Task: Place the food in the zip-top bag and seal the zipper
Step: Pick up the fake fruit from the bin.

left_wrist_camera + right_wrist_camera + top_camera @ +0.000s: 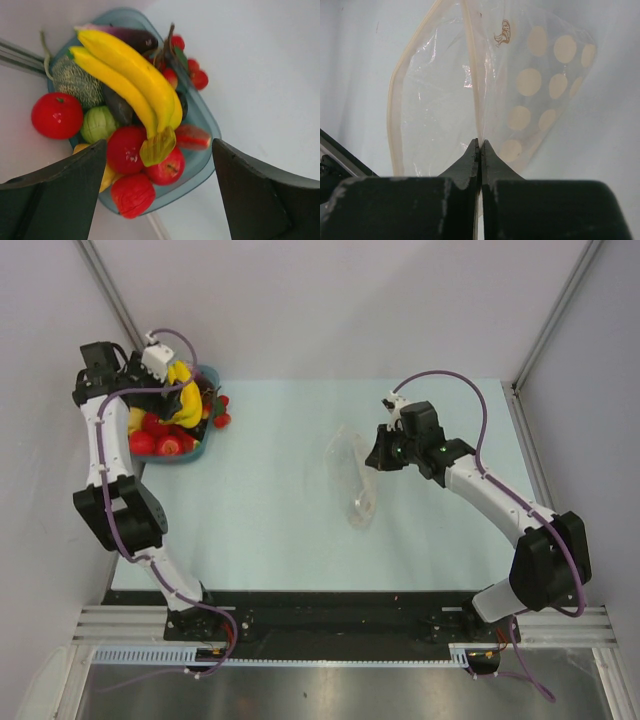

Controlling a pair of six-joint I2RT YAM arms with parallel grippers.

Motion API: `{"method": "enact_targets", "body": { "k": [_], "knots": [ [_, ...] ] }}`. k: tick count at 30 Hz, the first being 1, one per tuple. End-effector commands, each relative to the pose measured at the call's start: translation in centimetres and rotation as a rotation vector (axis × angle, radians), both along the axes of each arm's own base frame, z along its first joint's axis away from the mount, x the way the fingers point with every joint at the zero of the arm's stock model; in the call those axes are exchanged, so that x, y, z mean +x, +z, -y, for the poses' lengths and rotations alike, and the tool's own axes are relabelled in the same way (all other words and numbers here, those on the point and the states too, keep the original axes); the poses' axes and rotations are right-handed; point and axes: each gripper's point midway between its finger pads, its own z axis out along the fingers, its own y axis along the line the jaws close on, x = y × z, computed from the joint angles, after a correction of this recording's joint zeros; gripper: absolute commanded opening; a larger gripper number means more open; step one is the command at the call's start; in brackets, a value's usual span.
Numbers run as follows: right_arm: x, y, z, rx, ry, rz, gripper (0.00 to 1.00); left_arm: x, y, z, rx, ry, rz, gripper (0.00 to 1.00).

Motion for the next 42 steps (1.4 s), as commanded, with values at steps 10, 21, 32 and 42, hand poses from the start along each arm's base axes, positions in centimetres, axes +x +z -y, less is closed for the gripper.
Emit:
{"method": "enact_targets", "body": {
  "k": [10, 21, 32, 42],
  "knots": [
    [1.4, 1.4, -1.1, 0.006, 0.021, 0.041, 0.00, -0.4, -8.6, -3.8, 0.484, -0.253, -0.112, 0.90],
    [1.6, 0.9, -1.2, -0.016, 0.037, 0.029, 0.00, 2.4, -10.0, -5.0, 0.558, -0.237, -0.063, 0.88],
    [1.9, 0.2, -1.0, -0.021, 0.032, 0.002, 0.00, 3.4, -12.2, -4.1, 0.545, -0.259, -0.093, 0.62],
    [2.2, -0.1, -0.7, -0.022, 0.025, -0.004, 0.00, 3.8, -8.4, -3.2, 0.570, -0.244, 0.025, 0.25]
  ]
}}
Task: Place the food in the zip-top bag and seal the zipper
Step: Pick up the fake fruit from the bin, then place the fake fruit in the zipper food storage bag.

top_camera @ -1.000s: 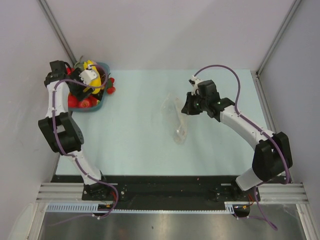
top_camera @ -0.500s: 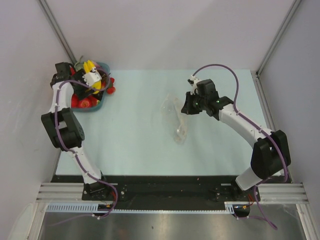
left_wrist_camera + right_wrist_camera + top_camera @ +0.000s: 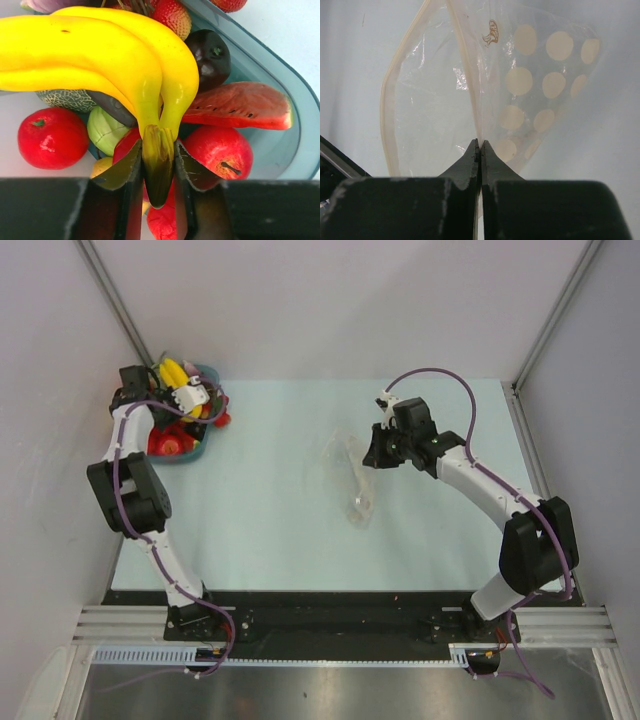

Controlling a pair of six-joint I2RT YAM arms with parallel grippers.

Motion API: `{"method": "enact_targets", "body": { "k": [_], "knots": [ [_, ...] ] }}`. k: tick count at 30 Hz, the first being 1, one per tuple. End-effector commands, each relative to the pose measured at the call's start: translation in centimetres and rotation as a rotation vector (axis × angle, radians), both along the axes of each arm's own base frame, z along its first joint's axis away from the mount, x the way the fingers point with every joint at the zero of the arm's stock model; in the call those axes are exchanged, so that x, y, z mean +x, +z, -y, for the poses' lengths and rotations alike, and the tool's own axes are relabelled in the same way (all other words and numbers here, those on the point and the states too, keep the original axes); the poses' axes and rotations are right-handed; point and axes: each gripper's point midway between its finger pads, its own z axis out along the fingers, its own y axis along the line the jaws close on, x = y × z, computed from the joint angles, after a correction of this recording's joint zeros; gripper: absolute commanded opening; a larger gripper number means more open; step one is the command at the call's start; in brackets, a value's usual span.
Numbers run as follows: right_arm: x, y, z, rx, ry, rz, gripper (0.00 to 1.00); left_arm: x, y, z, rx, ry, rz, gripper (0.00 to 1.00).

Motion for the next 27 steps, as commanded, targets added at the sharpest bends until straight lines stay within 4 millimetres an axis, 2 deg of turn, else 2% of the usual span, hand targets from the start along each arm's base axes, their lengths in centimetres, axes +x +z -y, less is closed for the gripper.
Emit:
{"method": "enact_targets", "body": {
  "k": [1, 3, 4, 6, 7, 10, 11, 13, 14, 16, 17, 19, 20, 21, 23, 24, 26, 27],
  "knots": [
    [0.9, 1.5, -0.3, 0.016, 0.008, 0.044, 0.00, 0.7, 5.6, 1.1, 0.018, -0.043, 0.160, 0.20],
    [1.0, 1.7, -0.2, 0.013, 0.010, 0.053, 0.00, 0.5, 6.7, 1.7, 0.001, -0.046, 0.186, 0.16],
    [1.1, 1.8, -0.1, 0.010, 0.011, 0.061, 0.00, 0.2, 8.5, 2.3, -0.011, -0.059, 0.222, 0.11],
    [1.1, 2.1, 0.0, 0.006, 0.014, 0.076, 0.00, -0.2, 10.1, 3.6, -0.060, -0.060, 0.249, 0.08],
    [1.2, 2.2, 0.2, 0.001, 0.015, 0.084, 0.00, -0.8, 12.0, 4.6, -0.088, -0.084, 0.281, 0.06],
    [1.1, 2.7, 0.4, 0.001, 0.020, 0.101, 0.00, -2.1, 14.3, 7.5, -0.156, -0.122, 0.311, 0.01],
    [1.0, 2.7, 0.4, 0.003, 0.025, 0.103, 0.00, -2.9, 16.2, 9.0, -0.190, -0.133, 0.340, 0.01],
    [0.8, 3.0, 0.5, 0.009, 0.031, 0.115, 0.00, -4.1, 17.7, 10.9, -0.257, -0.155, 0.344, 0.00],
    [0.6, 3.1, 0.4, 0.013, 0.045, 0.123, 0.00, -5.1, 19.1, 13.0, -0.330, -0.185, 0.347, 0.00],
    [0.3, 3.2, 0.5, 0.018, 0.061, 0.142, 0.00, -7.3, 20.2, 15.5, -0.417, -0.227, 0.296, 0.00],
    [0.2, 3.3, 0.5, 0.019, 0.076, 0.149, 0.00, -9.1, 21.4, 18.2, -0.455, -0.302, 0.292, 0.00],
    [0.0, 3.5, 0.6, 0.024, 0.093, 0.159, 0.00, -11.8, 21.5, 21.0, -0.519, -0.348, 0.231, 0.00],
    [-0.3, 3.7, 0.4, 0.034, 0.119, 0.165, 0.00, -14.4, 22.2, 23.9, -0.558, -0.433, 0.214, 0.00],
    [-0.4, 3.9, 0.4, 0.029, 0.138, 0.178, 0.00, -15.9, 21.9, 24.9, -0.586, -0.453, 0.171, 0.00],
    [-0.9, 4.6, 0.3, 0.048, 0.181, 0.198, 0.00, -19.7, 21.6, 29.1, -0.636, -0.574, 0.099, 0.00],
    [-1.0, 5.1, 0.2, 0.042, 0.212, 0.226, 0.00, -22.0, 22.6, 30.4, -0.673, -0.636, 0.095, 0.00],
    [-1.6, 6.0, 0.0, 0.050, 0.260, 0.258, 0.00, -25.4, 22.1, 32.7, -0.736, -0.713, 0.005, 0.00],
    [-1.8, 6.3, -0.1, 0.041, 0.292, 0.282, 0.00, -27.7, 22.7, 33.6, -0.771, -0.782, -0.016, 0.00]
  ]
}}
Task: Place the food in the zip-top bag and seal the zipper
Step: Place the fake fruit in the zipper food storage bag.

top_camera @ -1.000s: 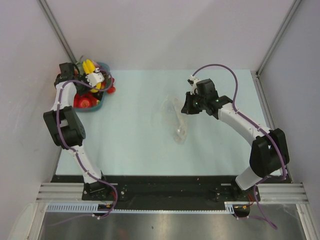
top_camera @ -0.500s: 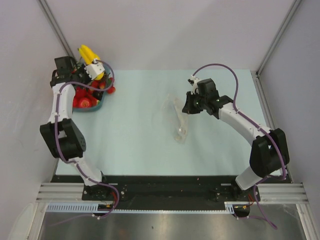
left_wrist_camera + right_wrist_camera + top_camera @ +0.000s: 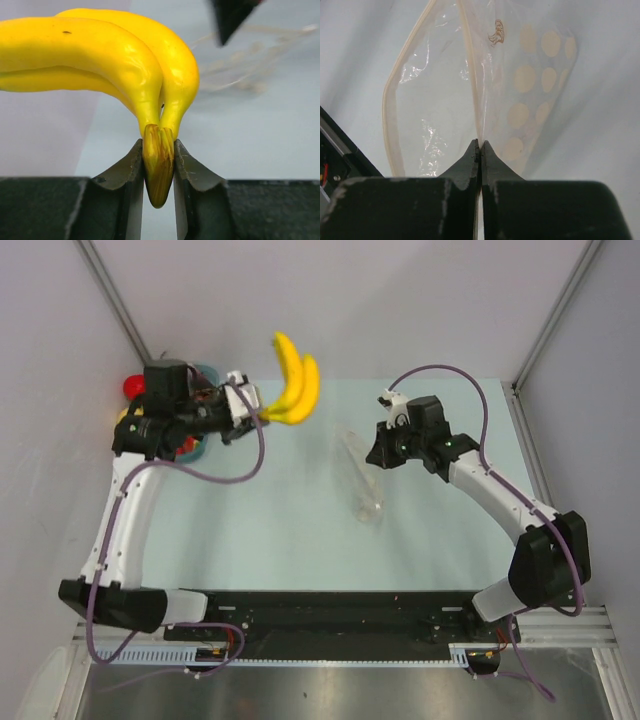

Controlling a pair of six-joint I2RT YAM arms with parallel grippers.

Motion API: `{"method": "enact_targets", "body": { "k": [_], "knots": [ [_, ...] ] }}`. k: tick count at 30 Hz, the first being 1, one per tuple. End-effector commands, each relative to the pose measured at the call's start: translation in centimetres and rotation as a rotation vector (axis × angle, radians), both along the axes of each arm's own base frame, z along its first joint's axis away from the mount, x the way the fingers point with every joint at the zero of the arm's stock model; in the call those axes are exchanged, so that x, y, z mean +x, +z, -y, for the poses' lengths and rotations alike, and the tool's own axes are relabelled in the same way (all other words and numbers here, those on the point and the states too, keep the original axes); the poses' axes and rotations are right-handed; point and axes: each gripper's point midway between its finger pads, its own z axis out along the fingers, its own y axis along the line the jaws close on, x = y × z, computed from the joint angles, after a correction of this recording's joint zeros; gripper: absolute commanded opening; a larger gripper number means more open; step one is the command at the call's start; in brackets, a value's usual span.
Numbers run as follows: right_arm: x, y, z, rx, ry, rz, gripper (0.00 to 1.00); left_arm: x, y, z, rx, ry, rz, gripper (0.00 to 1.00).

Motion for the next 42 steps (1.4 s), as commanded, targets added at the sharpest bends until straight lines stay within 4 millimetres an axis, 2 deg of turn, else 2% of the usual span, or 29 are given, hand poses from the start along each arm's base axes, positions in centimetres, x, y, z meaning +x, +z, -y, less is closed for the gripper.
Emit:
{"method": "enact_targets", "body": {
  "k": [1, 2, 4, 5, 7, 10, 14, 18, 24, 28, 31, 34, 35, 37, 38, 39, 42],
  "knots": [
    [-1.0, 4.2, -0.7, 0.028, 0.165, 0.173, 0.00, -10.8, 0.5, 5.3, -0.143, -0.320, -0.174, 0.00],
    [-1.4, 4.6, -0.9, 0.030, 0.196, 0.184, 0.00, -12.8, -0.3, 6.4, -0.140, -0.386, -0.213, 0.00],
    [-1.7, 4.9, -1.0, 0.013, 0.233, 0.220, 0.00, -15.6, -0.7, 7.2, -0.145, -0.460, -0.235, 0.00],
    [-1.9, 5.0, -1.1, 0.007, 0.242, 0.228, 0.00, -17.2, -1.9, 7.9, -0.135, -0.508, -0.283, 0.00],
    [-1.9, 5.2, -1.2, -0.011, 0.259, 0.255, 0.00, -19.3, -3.0, 8.6, -0.110, -0.563, -0.306, 0.00],
    [-2.4, 5.5, -1.4, -0.026, 0.274, 0.283, 0.00, -20.2, -5.5, 8.8, -0.053, -0.567, -0.344, 0.00],
    [-3.0, 6.2, -1.6, -0.030, 0.281, 0.317, 0.00, -19.4, -8.2, 8.8, -0.022, -0.511, -0.430, 0.00],
    [-4.0, 6.8, -2.0, -0.034, 0.306, 0.349, 0.00, -18.0, -10.2, 8.8, 0.028, -0.436, -0.499, 0.00],
    [-5.3, 7.9, -2.7, -0.054, 0.343, 0.408, 0.00, -17.2, -12.8, 8.4, 0.098, -0.378, -0.603, 0.00],
    [-6.5, 7.3, -3.4, -0.094, 0.375, 0.415, 0.00, -16.5, -12.7, 8.6, 0.089, -0.338, -0.631, 0.00],
    [-7.0, 6.7, -3.5, -0.124, 0.382, 0.420, 0.00, -16.9, -11.5, 9.3, 0.047, -0.361, -0.651, 0.00],
    [-7.8, 6.3, -3.6, -0.142, 0.387, 0.418, 0.00, -16.2, -11.1, 9.5, 0.000, -0.303, -0.668, 0.00],
    [-8.0, 6.3, -3.7, -0.143, 0.390, 0.413, 0.00, -15.9, -11.8, 9.4, -0.002, -0.268, -0.671, 0.00],
    [-8.3, 6.0, -3.5, -0.146, 0.381, 0.391, 0.00, -14.0, -11.6, 9.4, -0.044, -0.169, -0.616, 0.00],
    [-8.5, 6.0, -3.5, -0.138, 0.376, 0.377, 0.00, -14.0, -11.6, 9.2, -0.055, -0.148, -0.593, 0.00],
    [-8.7, 6.0, -3.6, -0.131, 0.377, 0.369, 0.00, -13.1, -11.1, 9.3, -0.081, -0.116, -0.555, 0.00],
    [-9.1, 5.9, -3.9, -0.097, 0.368, 0.331, 0.00, -12.0, -11.5, 9.3, -0.067, -0.043, -0.552, 0.00]
  ]
}}
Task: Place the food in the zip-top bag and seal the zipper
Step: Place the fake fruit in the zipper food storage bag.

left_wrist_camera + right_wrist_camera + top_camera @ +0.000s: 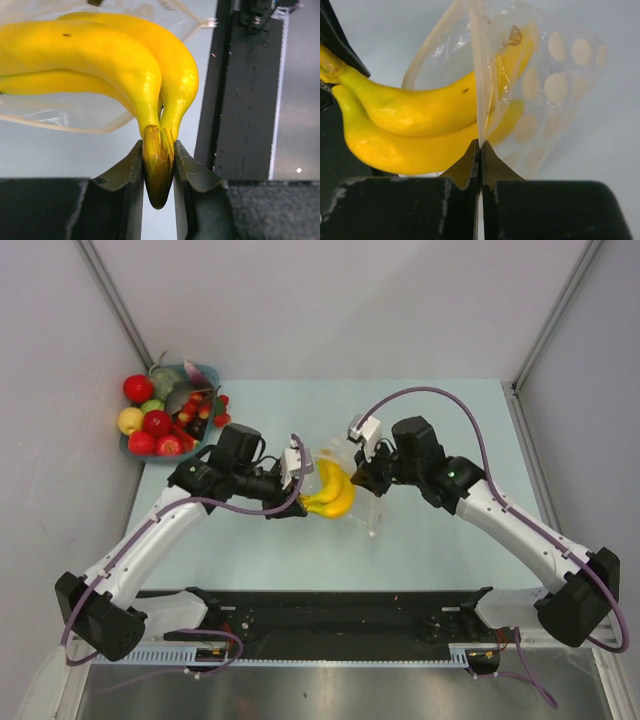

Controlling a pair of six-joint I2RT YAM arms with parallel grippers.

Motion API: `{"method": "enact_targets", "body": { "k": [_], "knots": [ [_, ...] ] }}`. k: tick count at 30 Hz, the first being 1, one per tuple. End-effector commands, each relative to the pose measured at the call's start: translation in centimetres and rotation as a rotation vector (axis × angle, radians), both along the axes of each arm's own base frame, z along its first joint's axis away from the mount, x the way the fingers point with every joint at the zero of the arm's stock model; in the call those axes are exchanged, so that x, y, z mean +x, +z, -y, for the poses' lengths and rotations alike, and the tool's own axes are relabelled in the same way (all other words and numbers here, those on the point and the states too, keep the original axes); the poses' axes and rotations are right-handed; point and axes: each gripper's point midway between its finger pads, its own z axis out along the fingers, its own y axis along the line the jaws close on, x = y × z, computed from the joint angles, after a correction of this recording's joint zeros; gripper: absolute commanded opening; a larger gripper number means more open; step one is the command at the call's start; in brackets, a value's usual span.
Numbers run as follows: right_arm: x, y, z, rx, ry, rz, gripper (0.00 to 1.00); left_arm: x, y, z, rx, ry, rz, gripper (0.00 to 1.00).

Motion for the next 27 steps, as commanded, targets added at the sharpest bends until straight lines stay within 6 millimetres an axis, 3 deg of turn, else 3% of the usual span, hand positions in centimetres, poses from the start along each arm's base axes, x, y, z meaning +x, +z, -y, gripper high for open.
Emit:
{"method": "enact_targets", "body": {
  "k": [1, 2, 8, 9, 13, 17, 21, 24, 25, 27],
  "knots": [
    [-0.7, 1.4, -0.2, 0.056, -0.018, -0.026, 0.00, 3.0, 2.2, 0.9, -0.043, 0.137, 0.093, 0.00],
    [-0.8, 1.3, -0.4, 0.066, -0.019, -0.040, 0.00, 4.0, 2.1, 0.7, -0.008, 0.193, 0.107, 0.00],
    [-0.8, 1.5, -1.4, 0.112, -0.034, -0.092, 0.00, 4.8, 1.7, 2.4, 0.039, 0.353, -0.039, 0.00],
    [-0.8, 1.7, -1.5, 0.121, -0.039, -0.100, 0.00, 5.7, 1.3, 2.0, 0.076, 0.430, -0.022, 0.00],
    [-1.8, 1.7, -2.4, 0.170, -0.029, -0.196, 0.00, 6.1, 3.4, 3.1, -0.006, 0.524, 0.090, 0.00],
    [-2.5, 0.8, -3.3, 0.201, -0.036, -0.312, 0.00, 6.3, 3.8, 4.4, -0.012, 0.647, 0.138, 0.00],
    [-2.2, 0.9, -3.8, 0.277, -0.074, -0.462, 0.00, 6.4, 1.6, 4.2, 0.083, 0.814, -0.016, 0.00],
    [-1.8, 1.0, -3.9, 0.376, -0.120, -0.659, 0.00, 7.2, 1.4, 3.1, 0.073, 0.907, 0.009, 0.00],
    [-0.8, 0.9, -3.5, 0.414, -0.153, -0.697, 0.00, 7.2, 1.3, 3.2, 0.066, 0.919, 0.016, 0.00],
    [-1.2, 0.9, -3.5, 0.456, -0.157, -0.803, 0.00, 7.4, 0.9, 3.3, 0.073, 0.934, 0.020, 0.00]
  ]
}}
